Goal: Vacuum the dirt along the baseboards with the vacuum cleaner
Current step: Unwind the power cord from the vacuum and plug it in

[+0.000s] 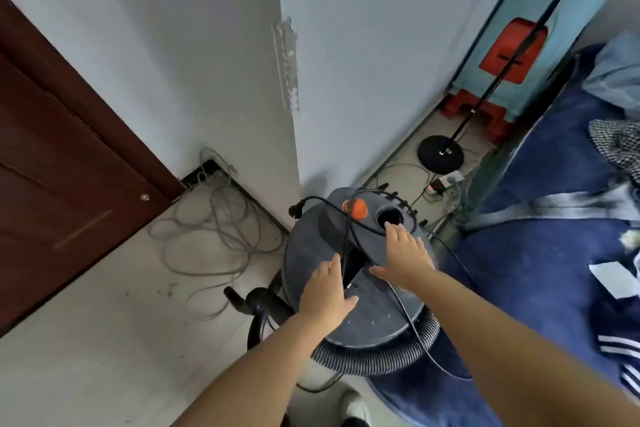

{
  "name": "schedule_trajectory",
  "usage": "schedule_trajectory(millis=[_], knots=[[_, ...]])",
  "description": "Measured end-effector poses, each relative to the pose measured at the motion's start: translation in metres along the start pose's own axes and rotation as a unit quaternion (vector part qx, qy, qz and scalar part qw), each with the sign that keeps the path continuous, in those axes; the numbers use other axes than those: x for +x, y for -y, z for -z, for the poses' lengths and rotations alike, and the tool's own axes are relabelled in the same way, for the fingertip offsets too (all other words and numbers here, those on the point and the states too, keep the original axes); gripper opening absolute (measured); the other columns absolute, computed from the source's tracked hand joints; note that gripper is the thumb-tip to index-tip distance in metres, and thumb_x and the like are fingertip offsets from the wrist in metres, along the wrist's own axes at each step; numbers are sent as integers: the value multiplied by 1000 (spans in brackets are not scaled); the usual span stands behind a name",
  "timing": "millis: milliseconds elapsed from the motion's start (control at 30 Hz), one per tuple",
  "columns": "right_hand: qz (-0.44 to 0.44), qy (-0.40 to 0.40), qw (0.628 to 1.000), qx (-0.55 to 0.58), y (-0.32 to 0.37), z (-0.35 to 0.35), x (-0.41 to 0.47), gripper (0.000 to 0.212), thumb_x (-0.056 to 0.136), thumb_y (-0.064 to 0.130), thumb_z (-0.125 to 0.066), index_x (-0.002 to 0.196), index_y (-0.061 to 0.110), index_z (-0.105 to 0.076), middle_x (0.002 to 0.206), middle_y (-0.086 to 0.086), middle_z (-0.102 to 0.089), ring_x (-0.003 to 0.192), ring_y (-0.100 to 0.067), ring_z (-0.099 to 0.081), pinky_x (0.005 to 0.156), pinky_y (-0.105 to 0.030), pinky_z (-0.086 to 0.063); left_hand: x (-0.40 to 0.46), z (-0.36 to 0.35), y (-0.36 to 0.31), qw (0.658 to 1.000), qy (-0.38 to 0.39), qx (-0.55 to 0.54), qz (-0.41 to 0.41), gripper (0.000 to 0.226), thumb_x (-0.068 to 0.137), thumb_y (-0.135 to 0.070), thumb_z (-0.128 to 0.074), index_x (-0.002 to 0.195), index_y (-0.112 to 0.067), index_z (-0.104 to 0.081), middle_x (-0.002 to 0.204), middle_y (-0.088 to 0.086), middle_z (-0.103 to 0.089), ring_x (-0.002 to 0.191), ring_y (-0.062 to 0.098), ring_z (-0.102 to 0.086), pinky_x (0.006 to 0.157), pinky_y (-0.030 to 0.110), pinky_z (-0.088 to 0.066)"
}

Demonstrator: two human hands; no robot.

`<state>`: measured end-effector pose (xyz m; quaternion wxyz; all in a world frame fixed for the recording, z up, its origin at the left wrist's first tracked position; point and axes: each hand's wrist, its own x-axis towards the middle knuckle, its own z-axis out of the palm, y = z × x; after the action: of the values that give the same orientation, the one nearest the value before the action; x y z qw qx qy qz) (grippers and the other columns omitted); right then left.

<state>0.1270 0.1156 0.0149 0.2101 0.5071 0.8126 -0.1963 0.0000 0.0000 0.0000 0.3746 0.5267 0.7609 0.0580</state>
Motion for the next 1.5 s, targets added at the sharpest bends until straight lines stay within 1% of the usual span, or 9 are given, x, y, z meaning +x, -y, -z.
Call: schedule_trajectory(millis=[67,167,267,367,567,767,933,1200,1500], knots=[[-14,-9,1000,-24,4,-8,12,100,86,54,-62,153,6,-6,160,-9,-12,148,-25,-12,119,-44,-10,17,-6,10,999,18,-42,6,80,90,-39,-62,150,-15,-16,145,8,-40,129,26,-45,97,38,-44],[-33,-44,998,-36,5,-23,21,101,83,58,-62,152,8,-7,158,-7,-13,148,-22,-10,118,-48,-5,38,-10,26,995,50,-87,19,56,89,-36,-63,134,-13,-40,113,8,-62,99,27,-63,78,37,-52],[-42,-49,997,-50,8,-31,26,110,80,62,-62,154,12,1,157,-7,-12,148,-20,-5,117,-51,-4,46,-11,36,978,91,-187,-10,22,84,-27,-67,97,-14,-55,79,4,-67,63,20,-64,74,44,-56],[-43,-40,996,-67,10,-29,31,117,77,66,-63,154,11,6,156,-8,-15,147,-22,-7,114,-54,-9,46,-5,41,958,138,-250,-6,19,83,-24,-69,88,-8,-59,61,1,-64,49,13,-59,68,35,-54],[-54,-12,993,-105,22,-32,21,114,82,70,-52,153,10,15,159,-8,-8,148,-23,-4,113,-55,-13,32,-11,46,964,114,-241,19,25,82,-31,-68,96,-11,-62,60,-1,-65,50,13,-60,70,31,-53],[-16,-12,993,-118,46,-52,-9,110,85,67,-52,153,10,14,159,-8,-8,148,-24,-4,114,-57,-14,-15,-30,66,969,65,-234,39,15,81,-28,-65,77,-19,-54,56,-4,-62,47,8,-58,63,25,-48],[29,-16,989,-144,64,-74,-40,110,86,65,-53,153,10,15,159,-8,-7,148,-24,-3,115,-56,-12,-63,-54,80,964,29,-257,67,12,81,-27,-64,79,-19,-54,53,-6,-60,46,5,-57,60,24,-46],[124,-10,973,-193,86,-118,-94,108,85,68,-48,153,10,13,159,-7,-8,148,-23,-5,114,-54,-10,-145,-110,98,937,-24,-326,121,24,79,-23,-64,95,-6,-61,57,-3,-62,53,16,-60,69,35,-54],[190,-5,960,-206,122,-172,-170,106,86,69,-45,153,10,12,159,-7,-8,148,-23,-3,113,-54,-8,-240,-160,128,923,-73,-333,177,19,78,-26,-64,89,-10,-62,57,-4,-63,56,15,-61,72,36,-54]])
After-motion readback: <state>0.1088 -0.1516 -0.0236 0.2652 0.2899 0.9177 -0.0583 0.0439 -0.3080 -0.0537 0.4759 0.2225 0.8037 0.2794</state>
